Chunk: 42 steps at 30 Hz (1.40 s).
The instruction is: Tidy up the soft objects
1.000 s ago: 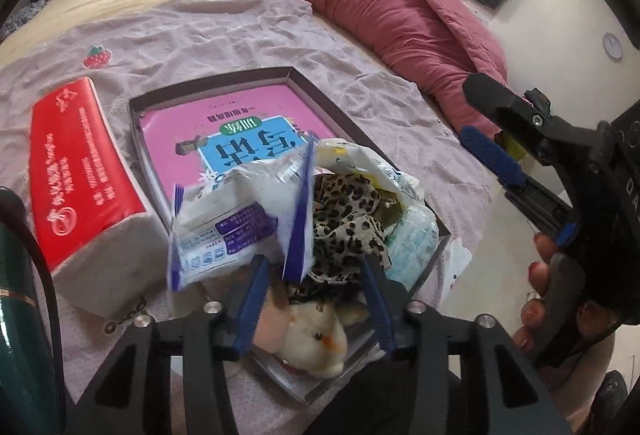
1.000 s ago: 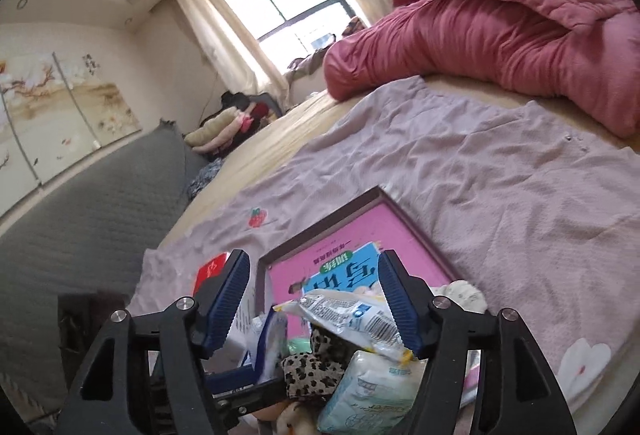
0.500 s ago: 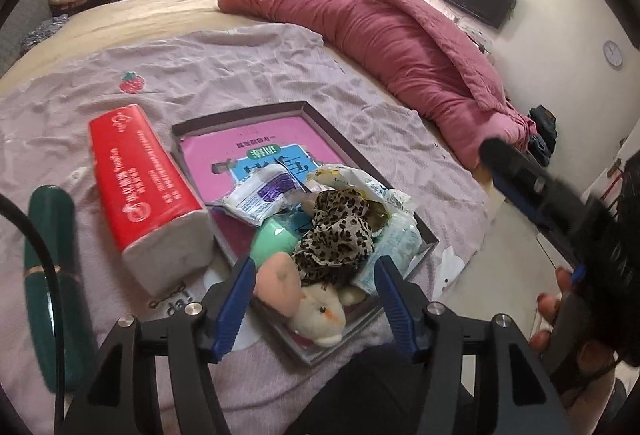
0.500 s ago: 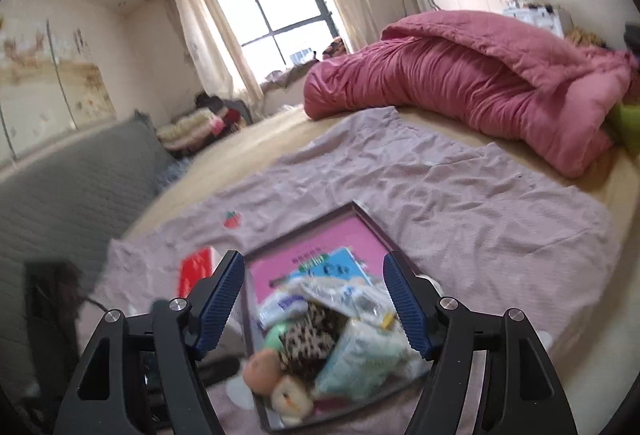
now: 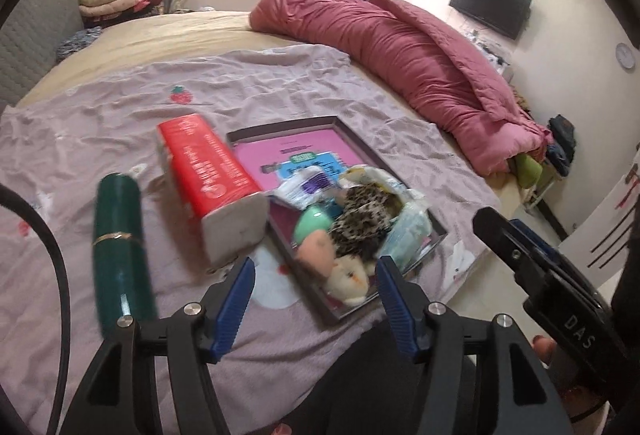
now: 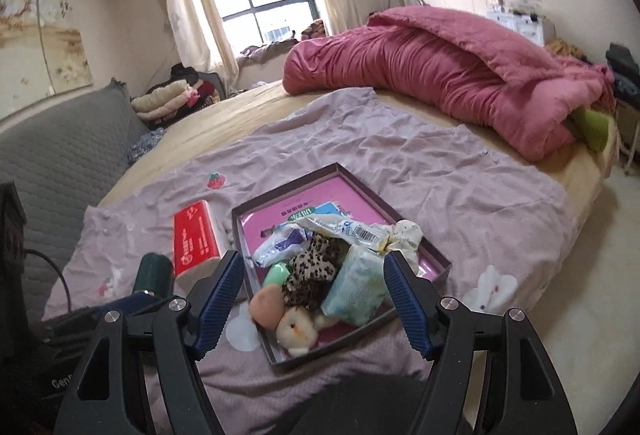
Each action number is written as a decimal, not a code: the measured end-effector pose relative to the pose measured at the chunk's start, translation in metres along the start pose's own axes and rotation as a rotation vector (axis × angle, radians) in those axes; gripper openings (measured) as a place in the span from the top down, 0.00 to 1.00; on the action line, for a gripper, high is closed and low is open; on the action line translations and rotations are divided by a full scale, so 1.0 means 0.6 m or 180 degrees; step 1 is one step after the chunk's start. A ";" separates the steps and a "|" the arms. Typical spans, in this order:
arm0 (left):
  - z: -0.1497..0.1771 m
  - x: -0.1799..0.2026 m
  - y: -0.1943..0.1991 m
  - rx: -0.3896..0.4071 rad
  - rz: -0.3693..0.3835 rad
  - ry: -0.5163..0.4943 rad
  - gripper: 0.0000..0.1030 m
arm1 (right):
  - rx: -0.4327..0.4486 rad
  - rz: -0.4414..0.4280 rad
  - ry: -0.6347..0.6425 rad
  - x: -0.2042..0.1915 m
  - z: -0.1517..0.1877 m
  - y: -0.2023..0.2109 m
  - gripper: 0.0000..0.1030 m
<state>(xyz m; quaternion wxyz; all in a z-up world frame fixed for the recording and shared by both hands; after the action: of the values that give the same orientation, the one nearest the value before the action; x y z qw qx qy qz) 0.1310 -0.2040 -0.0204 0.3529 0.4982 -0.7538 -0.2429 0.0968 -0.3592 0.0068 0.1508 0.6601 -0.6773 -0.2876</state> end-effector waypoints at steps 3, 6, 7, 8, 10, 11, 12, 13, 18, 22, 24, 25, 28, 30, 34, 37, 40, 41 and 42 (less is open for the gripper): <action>0.013 -0.009 0.015 -0.0018 -0.0021 0.0049 0.40 | -0.0026 -0.0002 0.0130 -0.016 0.007 0.013 0.28; 0.025 -0.019 0.029 -0.0009 -0.0071 0.0094 0.40 | -0.0070 0.0004 0.0228 -0.028 0.017 0.024 0.28; 0.029 -0.023 0.031 -0.0018 -0.0091 0.0103 0.40 | -0.0108 -0.0003 0.0242 -0.032 0.022 0.026 0.28; 0.034 -0.027 0.034 -0.0026 -0.0118 0.0114 0.40 | -0.0138 -0.0015 0.0251 -0.035 0.026 0.026 0.28; 0.040 -0.031 0.036 -0.0035 -0.0160 0.0122 0.40 | -0.0256 -0.0010 0.0286 -0.041 0.041 0.023 0.28; 0.045 -0.034 0.038 -0.0040 -0.0199 0.0116 0.40 | -0.0273 -0.0001 0.0299 -0.043 0.045 0.023 0.28; 0.048 -0.035 0.038 -0.0049 -0.0221 0.0108 0.40 | -0.0297 0.0009 0.0309 -0.045 0.051 0.024 0.28; 0.052 -0.037 0.040 -0.0053 -0.0244 0.0101 0.40 | -0.0302 0.0024 0.0327 -0.047 0.056 0.026 0.28; 0.069 -0.038 0.043 -0.0100 -0.0315 0.0070 0.40 | -0.0364 0.0045 0.0396 -0.053 0.075 0.036 0.28; 0.080 -0.030 0.047 -0.0122 -0.0322 0.0029 0.40 | -0.0336 0.0088 0.0375 -0.045 0.078 0.046 0.28; 0.083 -0.027 0.048 -0.0122 -0.0329 0.0007 0.40 | -0.0315 0.0127 0.0389 -0.041 0.077 0.050 0.28; 0.084 -0.025 0.049 -0.0115 -0.0337 -0.0012 0.40 | -0.0305 0.0125 0.0392 -0.041 0.076 0.051 0.28; 0.087 -0.017 0.052 -0.0091 -0.0341 -0.0056 0.40 | -0.0186 0.0166 0.0455 -0.041 0.072 0.060 0.28; 0.089 -0.013 0.053 -0.0081 -0.0346 -0.0076 0.40 | -0.0136 0.0180 0.0489 -0.043 0.070 0.063 0.28; 0.093 -0.008 0.054 -0.0079 -0.0364 -0.0097 0.40 | -0.0122 0.0180 0.0497 -0.045 0.071 0.066 0.28; 0.095 -0.006 0.053 -0.0084 -0.0379 -0.0113 0.40 | -0.0109 0.0180 0.0498 -0.044 0.072 0.068 0.28; 0.097 -0.002 0.053 -0.0090 -0.0389 -0.0128 0.40 | -0.0123 0.0185 0.0471 -0.043 0.077 0.072 0.28; 0.097 -0.001 0.054 -0.0085 -0.0386 -0.0135 0.40 | -0.0124 0.0184 0.0479 -0.043 0.078 0.074 0.28; 0.098 0.000 0.054 -0.0086 -0.0387 -0.0149 0.40 | -0.0137 0.0187 0.0485 -0.042 0.081 0.074 0.28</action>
<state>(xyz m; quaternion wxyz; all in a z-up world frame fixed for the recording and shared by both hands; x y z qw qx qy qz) 0.0669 -0.1909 -0.0342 0.3264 0.5325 -0.7269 -0.2856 0.0346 -0.3269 -0.0009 0.2244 0.6565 -0.6767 -0.2464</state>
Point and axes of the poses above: each gripper's, at about its wrist camera, not at the fingertips, and y roughly against the way its jaws point, x to its right, z to its underside, the point moved 8 cm from there along -y, roughly the way its jaws point, and after that the axes turned 3 degrees about z, right-handed, at the moved point
